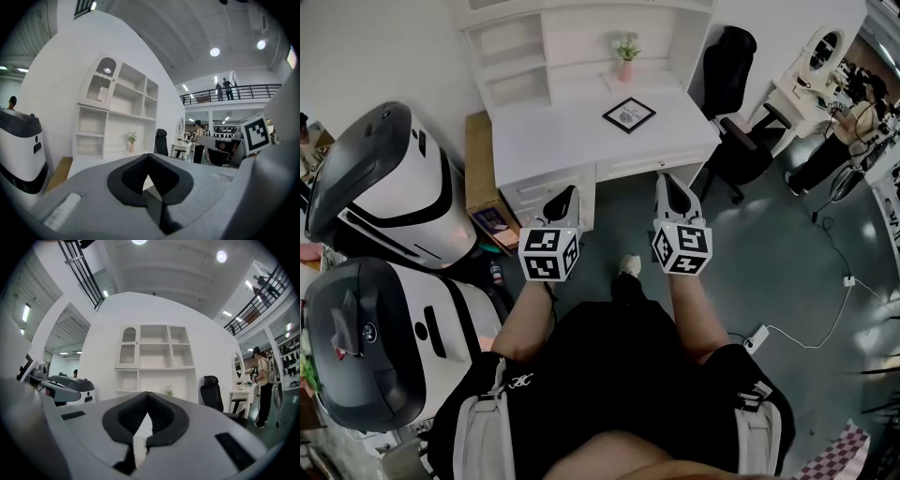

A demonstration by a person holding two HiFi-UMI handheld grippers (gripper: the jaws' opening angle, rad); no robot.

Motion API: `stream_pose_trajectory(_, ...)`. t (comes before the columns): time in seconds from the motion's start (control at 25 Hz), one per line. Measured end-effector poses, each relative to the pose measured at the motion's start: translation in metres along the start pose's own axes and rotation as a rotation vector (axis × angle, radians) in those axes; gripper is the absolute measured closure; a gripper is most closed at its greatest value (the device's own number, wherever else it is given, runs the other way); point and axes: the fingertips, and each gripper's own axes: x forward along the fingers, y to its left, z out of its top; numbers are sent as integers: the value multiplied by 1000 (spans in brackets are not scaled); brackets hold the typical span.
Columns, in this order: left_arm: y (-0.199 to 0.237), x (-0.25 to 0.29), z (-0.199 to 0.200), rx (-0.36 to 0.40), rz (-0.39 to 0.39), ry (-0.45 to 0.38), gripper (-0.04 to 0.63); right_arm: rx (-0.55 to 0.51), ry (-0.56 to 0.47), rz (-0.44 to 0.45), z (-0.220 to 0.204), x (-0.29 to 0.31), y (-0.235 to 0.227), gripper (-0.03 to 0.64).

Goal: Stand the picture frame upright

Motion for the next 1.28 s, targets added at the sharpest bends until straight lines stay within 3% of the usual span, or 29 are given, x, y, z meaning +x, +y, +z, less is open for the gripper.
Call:
stream_pose_trajectory(0.4,25,107,8,22,9,16,580,-18,9,-8,-19,103,-54,617)
stream_pose_trajectory(1.0,55,346,57,16,47,42,580,40,65,50,-29,320,-185,617)
stream_pose_trajectory(1.28,61,415,66,26,45,64,580,70,90,57,-36,376,-222,617)
